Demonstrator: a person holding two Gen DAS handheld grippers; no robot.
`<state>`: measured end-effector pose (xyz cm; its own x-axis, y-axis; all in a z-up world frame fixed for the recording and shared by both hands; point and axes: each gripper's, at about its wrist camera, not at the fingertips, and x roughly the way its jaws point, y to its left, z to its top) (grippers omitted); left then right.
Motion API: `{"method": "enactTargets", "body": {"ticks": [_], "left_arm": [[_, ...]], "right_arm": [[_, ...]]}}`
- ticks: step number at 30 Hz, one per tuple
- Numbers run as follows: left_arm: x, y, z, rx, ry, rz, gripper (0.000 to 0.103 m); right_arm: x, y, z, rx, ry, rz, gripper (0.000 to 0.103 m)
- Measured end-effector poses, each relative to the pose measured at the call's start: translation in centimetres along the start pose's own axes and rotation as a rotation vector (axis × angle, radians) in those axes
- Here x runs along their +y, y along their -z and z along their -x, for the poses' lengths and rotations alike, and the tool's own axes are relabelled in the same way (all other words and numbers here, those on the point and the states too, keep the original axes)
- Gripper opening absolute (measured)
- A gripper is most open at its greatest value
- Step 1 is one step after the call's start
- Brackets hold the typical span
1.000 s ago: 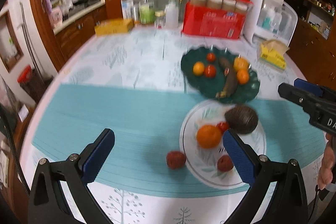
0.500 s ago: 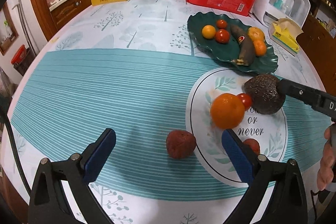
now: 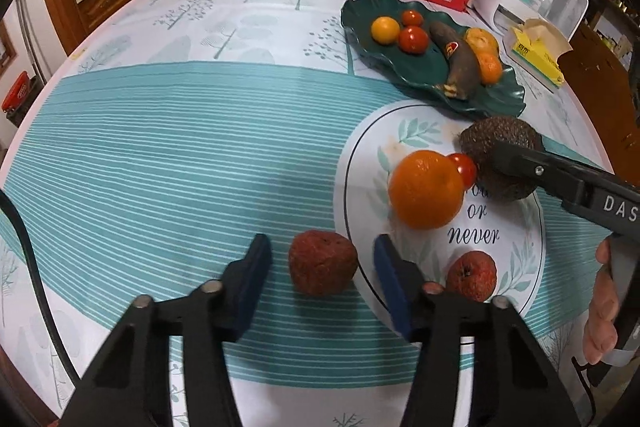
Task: Organize fruits
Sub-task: 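Grasp a brown lychee with the left tool while the right tool grasps the avocado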
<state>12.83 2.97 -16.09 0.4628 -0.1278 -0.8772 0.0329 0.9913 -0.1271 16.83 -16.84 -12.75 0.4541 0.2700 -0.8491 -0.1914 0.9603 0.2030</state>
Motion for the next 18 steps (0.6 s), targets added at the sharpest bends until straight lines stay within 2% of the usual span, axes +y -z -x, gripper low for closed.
{"method": "enactTargets", "body": {"ticks": [3,7,18], "left_arm": [[-0.04,0.02,0.05,-0.005,-0.005,-0.002,0.039],[-0.07,0.08,0.06,-0.007,0.003,-0.001,0.032],[0.83,0.48,0.27,-0.010,0.044,0.047,0.030]], "right_arm": [[0.08,0.23,-0.26,0.001,-0.013,0.007,0.064],[-0.03,0.21,-0.24,-0.005,-0.018,0.004,0.063],[-0.13,1.00,0.18,-0.017,-0.035,0.026,0.062]]}}
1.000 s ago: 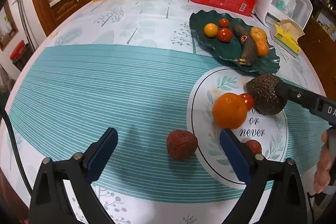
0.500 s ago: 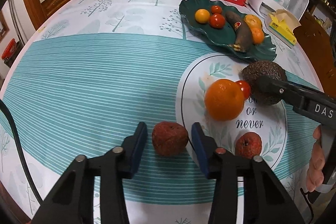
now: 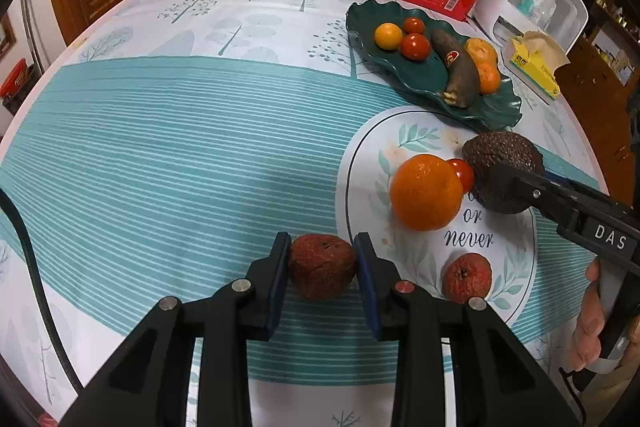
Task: Organize fruits
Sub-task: 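Grasp a brown lychee with the left tool while the right tool grasps the avocado, then carry lychee and avocado onto the green plate and open both tools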
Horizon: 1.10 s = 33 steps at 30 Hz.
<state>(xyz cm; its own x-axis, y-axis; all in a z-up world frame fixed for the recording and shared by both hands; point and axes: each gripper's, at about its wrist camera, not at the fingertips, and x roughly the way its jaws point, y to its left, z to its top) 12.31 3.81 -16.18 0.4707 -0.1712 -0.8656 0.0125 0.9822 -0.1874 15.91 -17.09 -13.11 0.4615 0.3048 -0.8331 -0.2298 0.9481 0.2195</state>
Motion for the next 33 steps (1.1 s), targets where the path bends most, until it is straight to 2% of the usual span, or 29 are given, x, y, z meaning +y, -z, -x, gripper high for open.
{"method": "enactTargets", "body": {"ticks": [8,13,15,18,22,25,28,31,33], "left_arm": [[-0.7,-0.4,2.4,-0.031,0.012,-0.016,0.030],[-2.3,-2.3,4.9,-0.035,0.034,-0.064,0.030],[-3.1,-3.7,6.1,-0.043,0.022,-0.102,0.030],[-4.5,-6.5,8.4,-0.075,-0.005,-0.158,0.030],[-6.4,-11.4,12.1,-0.146,-0.026,-0.203,0.030],[-8.0,-15.2,15.2,-0.231,-0.067,-0.229,0.030],[-9.0,-18.2,17.1,-0.261,-0.063,-0.224,0.030],[-9.6,-20.5,17.0,-0.248,-0.051,-0.216,0.030],[-10.0,-21.6,15.4,-0.226,-0.053,-0.215,0.030]], "right_arm": [[-0.4,0.6,0.7,0.030,-0.034,-0.031,0.061],[-0.4,0.4,2.4,0.034,-0.065,-0.040,0.061],[-0.3,-0.5,3.8,0.022,-0.075,-0.039,0.061],[-0.5,-3.2,6.7,-0.021,-0.102,-0.050,0.061],[-0.5,-8.2,12.5,-0.134,-0.126,-0.062,0.061],[0.0,-12.2,17.1,-0.245,-0.100,-0.051,0.061],[0.2,-16.0,20.5,-0.329,-0.066,-0.048,0.061],[0.5,-19.1,21.2,-0.356,-0.021,-0.048,0.062],[1.1,-20.3,19.5,-0.335,0.035,-0.018,0.062]]}}
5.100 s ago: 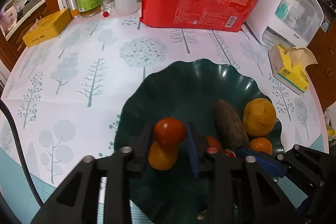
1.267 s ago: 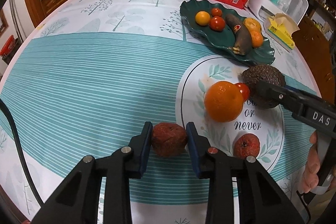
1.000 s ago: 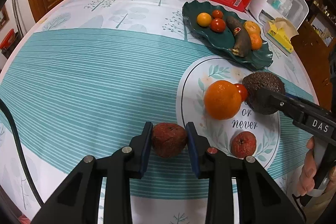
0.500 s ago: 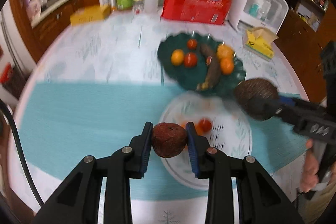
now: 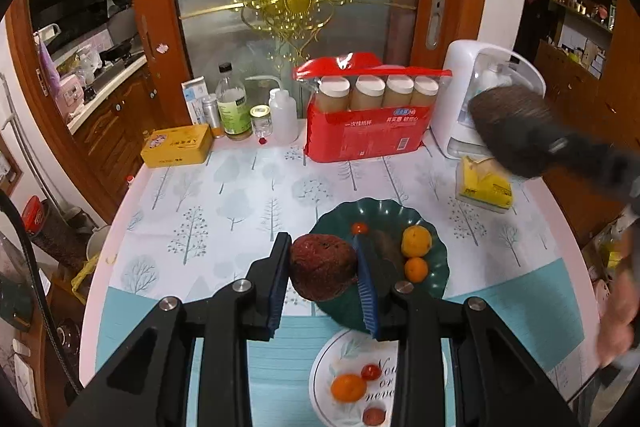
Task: Organize fruits
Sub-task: 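Carry lychee and avocado onto the green plate and open both tools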
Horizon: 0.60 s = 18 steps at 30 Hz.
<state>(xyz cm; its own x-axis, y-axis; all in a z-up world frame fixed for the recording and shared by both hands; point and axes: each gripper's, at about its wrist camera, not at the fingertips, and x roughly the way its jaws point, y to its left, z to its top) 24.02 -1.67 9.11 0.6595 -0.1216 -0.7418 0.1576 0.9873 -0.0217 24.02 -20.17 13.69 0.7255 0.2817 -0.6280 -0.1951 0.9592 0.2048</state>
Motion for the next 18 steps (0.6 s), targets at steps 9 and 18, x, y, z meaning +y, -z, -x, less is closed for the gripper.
{"method": "enactTargets", "body": {"ticks": [9,18], "left_arm": [[-1.4,2.8,-14.2,0.197,0.041,0.015,0.030],[-2.2,7.3,-22.9,0.314,0.108,0.034,0.030]], "right_arm": [[-2.7,4.3,-17.2,0.263,-0.013,-0.102,0.062],[-5.1,9.9,-26.5,0.444,-0.132,-0.187,0.062]]}}
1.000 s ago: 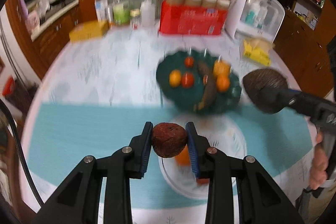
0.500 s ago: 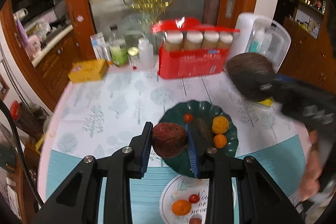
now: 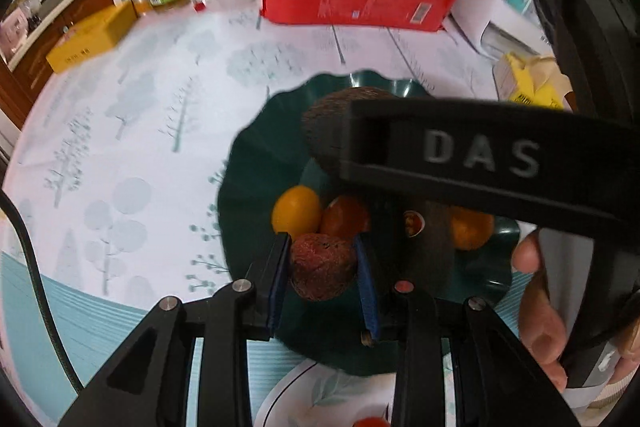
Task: Organize fruits
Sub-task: 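Carry lychee and avocado onto the green plate and open both tools, then move both open tools back toward the white plate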
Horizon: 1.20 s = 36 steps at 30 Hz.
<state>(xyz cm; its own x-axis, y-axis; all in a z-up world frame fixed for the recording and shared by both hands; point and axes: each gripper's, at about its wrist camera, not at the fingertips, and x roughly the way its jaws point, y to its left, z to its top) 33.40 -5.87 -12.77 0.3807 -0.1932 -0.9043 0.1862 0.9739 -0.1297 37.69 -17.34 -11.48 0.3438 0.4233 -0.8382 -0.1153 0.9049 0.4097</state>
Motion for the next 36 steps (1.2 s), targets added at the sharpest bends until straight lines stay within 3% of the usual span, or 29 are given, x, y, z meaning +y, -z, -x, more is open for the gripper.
{"method": "enactTargets", "body": {"ticks": [5,7,8,9,24,31,36], "left_arm": [[-0.1,0.3,-1.0,0.013,0.009,-0.003,0.035],[0.0,0.3,-0.9,0.009,0.006,-0.005,0.051],[0.1,0.3,-0.8,0.004,0.003,0.000,0.064],[0.3,0.3,-0.7,-0.003,-0.004,0.003,0.067],[0.5,1.0,1.4,-0.011,-0.033,0.005,0.071],[0.1,1.9,5.5,-0.054,-0.044,-0.003,0.072],[0.0,2.5,10.0,-0.116,-0.061,-0.016,0.079]], "right_arm": [[0.9,0.0,-2.0,0.022,0.025,0.049,0.063],[1.4,-0.1,-2.0,0.009,0.039,0.077,0.063],[1.7,0.0,-1.8,-0.002,0.041,0.090,0.063],[1.7,0.0,-1.5,-0.010,0.046,0.096,0.063],[1.1,1.1,2.0,-0.073,0.121,0.121,0.063],[1.1,2.6,5.7,-0.125,0.150,0.114,0.063],[1.9,3.9,10.0,-0.180,0.188,0.125,0.063]]}}
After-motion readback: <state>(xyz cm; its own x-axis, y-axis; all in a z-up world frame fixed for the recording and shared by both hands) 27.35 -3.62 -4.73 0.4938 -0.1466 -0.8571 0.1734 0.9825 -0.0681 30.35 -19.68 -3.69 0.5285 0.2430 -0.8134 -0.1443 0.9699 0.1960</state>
